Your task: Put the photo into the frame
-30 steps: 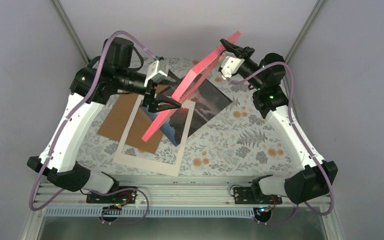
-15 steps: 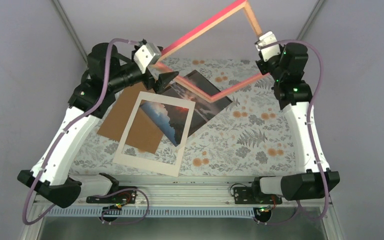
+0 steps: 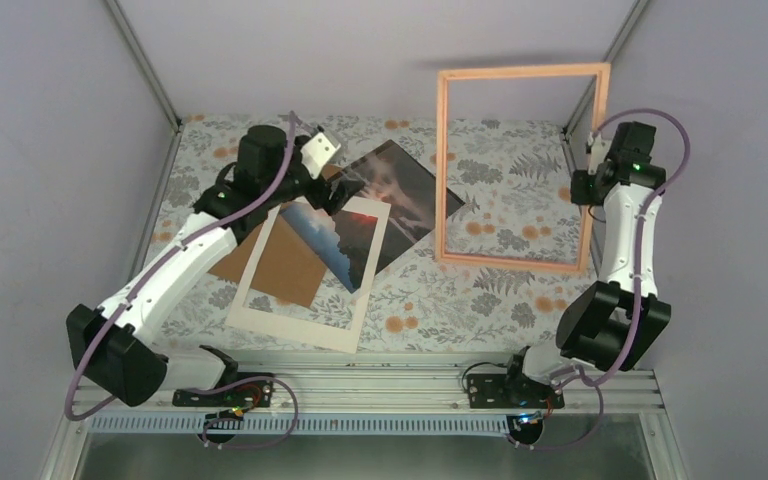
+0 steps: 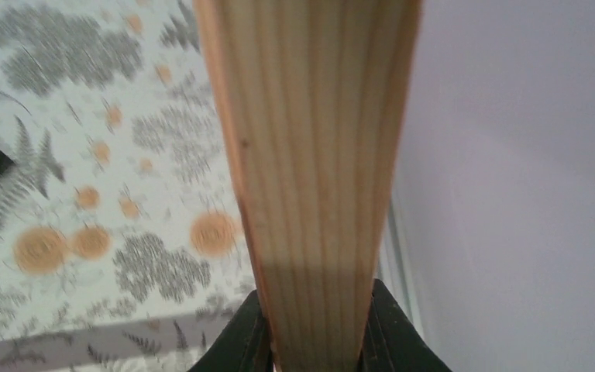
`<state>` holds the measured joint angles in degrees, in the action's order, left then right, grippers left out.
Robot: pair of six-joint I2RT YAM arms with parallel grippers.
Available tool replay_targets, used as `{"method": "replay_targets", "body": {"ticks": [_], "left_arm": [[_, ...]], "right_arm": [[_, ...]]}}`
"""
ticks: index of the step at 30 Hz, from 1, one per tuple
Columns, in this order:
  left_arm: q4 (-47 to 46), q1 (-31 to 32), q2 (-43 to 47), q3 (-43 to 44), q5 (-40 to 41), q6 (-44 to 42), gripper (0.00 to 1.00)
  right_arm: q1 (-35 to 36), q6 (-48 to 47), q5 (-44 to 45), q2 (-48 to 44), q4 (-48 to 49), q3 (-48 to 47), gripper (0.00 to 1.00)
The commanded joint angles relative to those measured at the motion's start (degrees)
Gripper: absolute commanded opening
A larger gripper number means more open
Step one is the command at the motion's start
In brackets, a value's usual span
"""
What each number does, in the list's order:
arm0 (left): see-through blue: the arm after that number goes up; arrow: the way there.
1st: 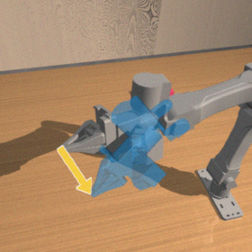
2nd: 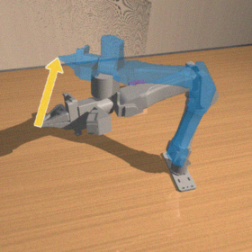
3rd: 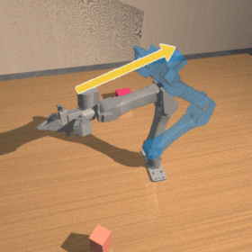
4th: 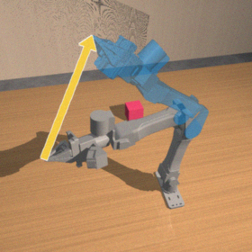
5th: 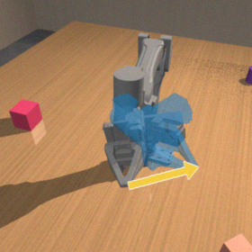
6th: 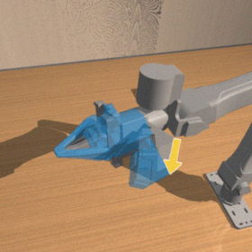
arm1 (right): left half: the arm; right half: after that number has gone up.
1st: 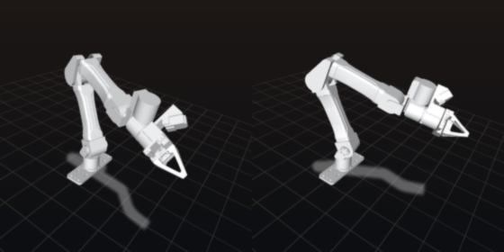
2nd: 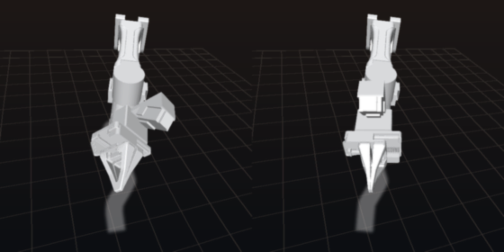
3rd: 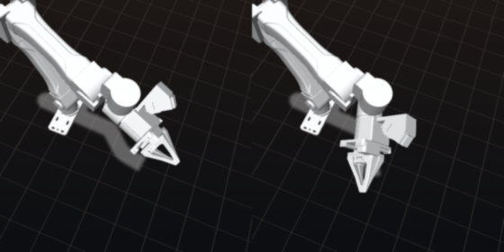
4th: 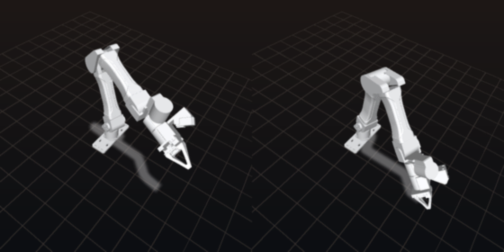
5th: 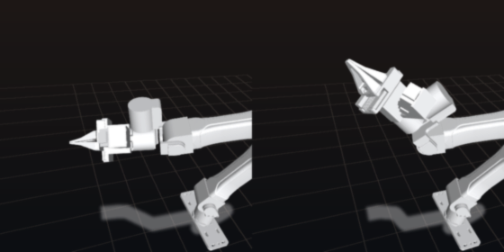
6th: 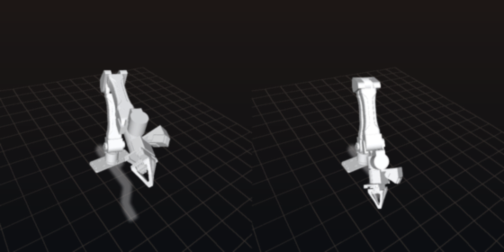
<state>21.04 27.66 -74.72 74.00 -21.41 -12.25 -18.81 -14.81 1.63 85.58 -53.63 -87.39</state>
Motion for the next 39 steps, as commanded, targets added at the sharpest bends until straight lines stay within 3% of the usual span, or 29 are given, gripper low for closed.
{"method": "replay_targets", "body": {"ticks": [1, 9, 21, 31, 39], "left_arm": [[-7.02, 2.83, -2.5, -4.91, 2.21, -2.53, 1.0], [-10.67, 11.5, -20.97, -2.56, 9.05, -6.44, 1.0], [-18.38, 20.14, -45.93, 9.24, 15.12, -2.97, 1.0], [-14.15, 24.11, -63.74, 27.64, 30.14, 0.66, 1.0], [-5.41, 21.3, -69.47, 32.11, 38.47, 4.86, 1.0]], "right_arm": [[-5.11, 4.06, -4.08, -0.95, -2.68, 3.45, 0.03], [-10.54, 1.98, -4.54, 0.26, -4.82, 5.58, 0.03], [-15.85, -0.17, -2.33, 2.22, -6.06, 7.03, 0.03], [-17.49, -1.63, -1.15, 5.28, -7.95, 5.44, 0.03], [-17.58, -0.95, -2.72, 9.0, -7.36, 5.06, 0.03]]}}
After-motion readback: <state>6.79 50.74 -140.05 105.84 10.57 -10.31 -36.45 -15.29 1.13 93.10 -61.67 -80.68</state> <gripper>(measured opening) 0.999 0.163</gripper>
